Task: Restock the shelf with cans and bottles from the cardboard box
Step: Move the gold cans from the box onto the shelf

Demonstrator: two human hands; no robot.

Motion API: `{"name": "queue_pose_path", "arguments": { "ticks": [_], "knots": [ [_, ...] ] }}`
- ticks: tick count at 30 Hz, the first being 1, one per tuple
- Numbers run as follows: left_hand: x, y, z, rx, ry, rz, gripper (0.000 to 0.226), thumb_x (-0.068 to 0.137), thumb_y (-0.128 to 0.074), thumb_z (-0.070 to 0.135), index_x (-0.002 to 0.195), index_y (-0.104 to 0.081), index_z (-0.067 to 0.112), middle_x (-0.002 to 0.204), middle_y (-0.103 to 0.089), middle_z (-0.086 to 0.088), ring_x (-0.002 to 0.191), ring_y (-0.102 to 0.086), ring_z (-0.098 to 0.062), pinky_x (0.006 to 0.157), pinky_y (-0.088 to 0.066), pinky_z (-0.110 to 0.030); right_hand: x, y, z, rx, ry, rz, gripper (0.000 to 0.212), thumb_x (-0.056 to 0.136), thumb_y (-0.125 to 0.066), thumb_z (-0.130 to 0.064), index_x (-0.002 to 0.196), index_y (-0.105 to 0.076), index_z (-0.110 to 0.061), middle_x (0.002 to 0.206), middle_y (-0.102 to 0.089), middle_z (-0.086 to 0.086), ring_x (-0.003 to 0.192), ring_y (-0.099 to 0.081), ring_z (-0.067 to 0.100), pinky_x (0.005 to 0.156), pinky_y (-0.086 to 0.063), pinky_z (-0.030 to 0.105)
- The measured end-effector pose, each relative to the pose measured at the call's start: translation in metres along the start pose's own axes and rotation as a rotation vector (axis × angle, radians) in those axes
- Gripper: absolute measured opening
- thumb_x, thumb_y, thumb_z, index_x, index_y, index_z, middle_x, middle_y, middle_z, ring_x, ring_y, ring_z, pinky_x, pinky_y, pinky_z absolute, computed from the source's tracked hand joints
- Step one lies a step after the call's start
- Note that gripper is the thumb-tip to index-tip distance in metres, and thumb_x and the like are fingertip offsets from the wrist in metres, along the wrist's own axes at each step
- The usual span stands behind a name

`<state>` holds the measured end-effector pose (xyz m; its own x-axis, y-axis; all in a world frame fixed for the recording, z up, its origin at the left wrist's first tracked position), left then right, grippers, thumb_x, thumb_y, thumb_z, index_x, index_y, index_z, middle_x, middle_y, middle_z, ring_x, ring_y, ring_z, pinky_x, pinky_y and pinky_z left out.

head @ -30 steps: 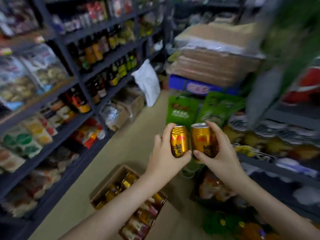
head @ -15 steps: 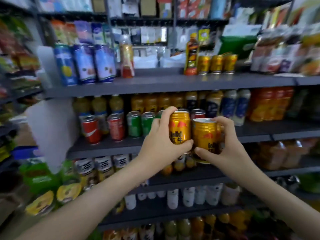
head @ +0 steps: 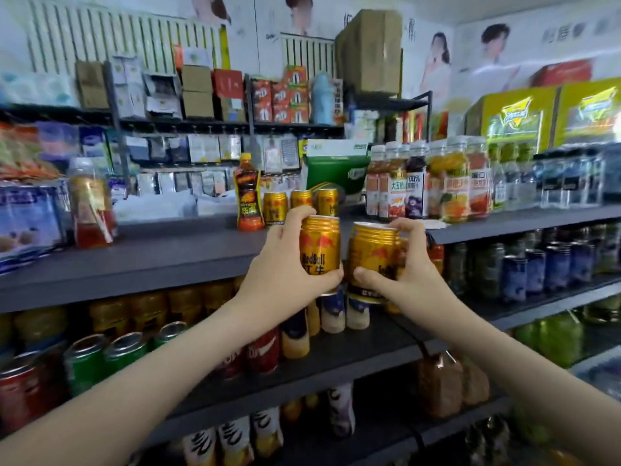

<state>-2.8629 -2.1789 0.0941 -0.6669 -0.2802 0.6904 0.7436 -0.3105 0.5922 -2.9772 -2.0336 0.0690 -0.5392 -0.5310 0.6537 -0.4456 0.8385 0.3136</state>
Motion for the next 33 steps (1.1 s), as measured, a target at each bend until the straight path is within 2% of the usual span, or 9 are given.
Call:
{"name": "queue_pose_path", "arguments": {
  "ticks": [3, 7, 9, 13, 15, 19, 23, 27, 33],
  "knots": [
    [0.041, -0.005, -0.017, 0.034, 0.002, 0.068, 0.082, 0.071, -0.077, 0.046, 0.13, -0.021, 0.047, 0.129, -0.04, 0.005, 0.104, -0.05, -0.016, 0.086, -0.047, -0.031, 0.057, 0.013, 0.016, -0.047, -0.001, -0.006, 0.062, 0.08, -0.076, -0.022, 0.115, -0.026, -0.033, 0.11, -0.054, -0.004, 0.09, -0.061, -0.002, 0.072, -0.05, 0.012],
    [0.089, -0.014, -0.043, 0.084, 0.068, 0.126, 0.087, 0.068, -0.079, 0.045, 0.132, -0.019, 0.043, 0.136, -0.039, 0.001, 0.109, -0.048, -0.017, 0.095, -0.047, -0.043, 0.14, 0.025, 0.051, -0.102, 0.002, 0.022, 0.066, 0.075, -0.08, -0.025, 0.115, -0.028, -0.024, 0.115, -0.053, 0.01, 0.102, -0.06, 0.021, 0.085, -0.055, 0.035],
    [0.107, -0.022, -0.055, 0.11, 0.115, 0.116, 0.088, 0.068, -0.08, 0.044, 0.131, -0.018, 0.043, 0.136, -0.038, -0.001, 0.106, -0.049, -0.017, 0.095, -0.047, -0.042, 0.177, 0.026, 0.069, -0.121, -0.002, 0.007, 0.069, 0.071, -0.082, -0.028, 0.114, -0.028, -0.024, 0.114, -0.052, 0.011, 0.102, -0.059, 0.025, 0.084, -0.055, 0.042],
    [0.132, -0.041, -0.081, 0.141, 0.238, 0.123, 0.09, 0.066, -0.082, 0.044, 0.132, -0.019, 0.044, 0.133, -0.04, -0.004, 0.109, -0.051, -0.024, 0.097, -0.046, -0.047, 0.244, 0.023, 0.098, -0.154, 0.005, -0.049, 0.07, 0.07, -0.084, -0.025, 0.113, -0.028, -0.017, 0.11, -0.049, 0.01, 0.099, -0.057, 0.025, 0.067, -0.051, 0.025],
    [0.14, -0.05, -0.089, 0.16, 0.296, 0.153, 0.091, 0.066, -0.082, 0.044, 0.132, -0.02, 0.044, 0.13, -0.041, -0.008, 0.109, -0.051, -0.027, 0.098, -0.044, -0.05, 0.274, 0.021, 0.112, -0.163, 0.005, -0.069, 0.071, 0.068, -0.085, -0.025, 0.11, -0.028, -0.018, 0.111, -0.046, 0.012, 0.103, -0.053, 0.027, 0.066, -0.045, 0.023],
    [0.156, -0.066, -0.096, 0.208, 0.424, 0.185, 0.094, 0.067, -0.083, 0.041, 0.136, -0.019, 0.038, 0.132, -0.036, -0.012, 0.11, -0.049, -0.029, 0.098, -0.044, -0.042, 0.314, 0.014, 0.142, -0.238, -0.025, -0.171, 0.07, 0.071, -0.084, -0.02, 0.111, -0.026, -0.018, 0.121, -0.042, 0.019, 0.108, -0.046, 0.03, 0.078, -0.045, 0.033],
    [0.172, -0.075, -0.098, 0.249, 0.501, 0.129, 0.105, 0.064, -0.085, 0.043, 0.141, -0.016, 0.032, 0.139, -0.031, -0.013, 0.113, -0.048, -0.028, 0.09, -0.043, -0.035, 0.336, 0.005, 0.163, -0.27, -0.045, -0.262, 0.088, 0.073, -0.082, -0.02, 0.135, -0.02, -0.017, 0.141, -0.028, 0.028, 0.124, -0.041, 0.04, 0.095, -0.046, 0.042],
    [0.175, -0.079, -0.104, 0.289, 0.509, 0.03, 0.1, 0.062, -0.084, 0.047, 0.134, -0.018, 0.027, 0.135, -0.039, -0.007, 0.115, -0.049, -0.022, 0.097, -0.047, -0.038, 0.343, -0.006, 0.175, -0.266, -0.053, -0.312, 0.084, 0.075, -0.08, -0.021, 0.134, -0.021, -0.017, 0.136, -0.031, 0.023, 0.115, -0.046, 0.036, 0.09, -0.046, 0.039],
    [0.18, -0.069, -0.1, 0.029, 0.52, -0.105, 0.076, 0.081, -0.073, 0.034, 0.135, -0.02, 0.033, 0.128, -0.047, 0.004, 0.108, -0.054, -0.01, 0.087, -0.044, -0.024, 0.343, -0.016, 0.193, -0.343, -0.087, -0.386, 0.078, 0.074, -0.081, -0.022, 0.126, -0.024, -0.019, 0.132, -0.035, 0.021, 0.112, -0.049, 0.034, 0.088, -0.049, 0.039]
  ]
}}
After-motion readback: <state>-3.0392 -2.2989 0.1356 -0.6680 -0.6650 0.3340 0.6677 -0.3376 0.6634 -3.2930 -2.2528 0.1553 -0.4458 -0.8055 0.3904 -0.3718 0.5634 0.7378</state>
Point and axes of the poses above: each hand's wrist, its own x-axis towards the middle knuckle, its own y-axis out of the back of the hand, z = x × y, the point moved 4 cm from there along x, towards the middle knuckle
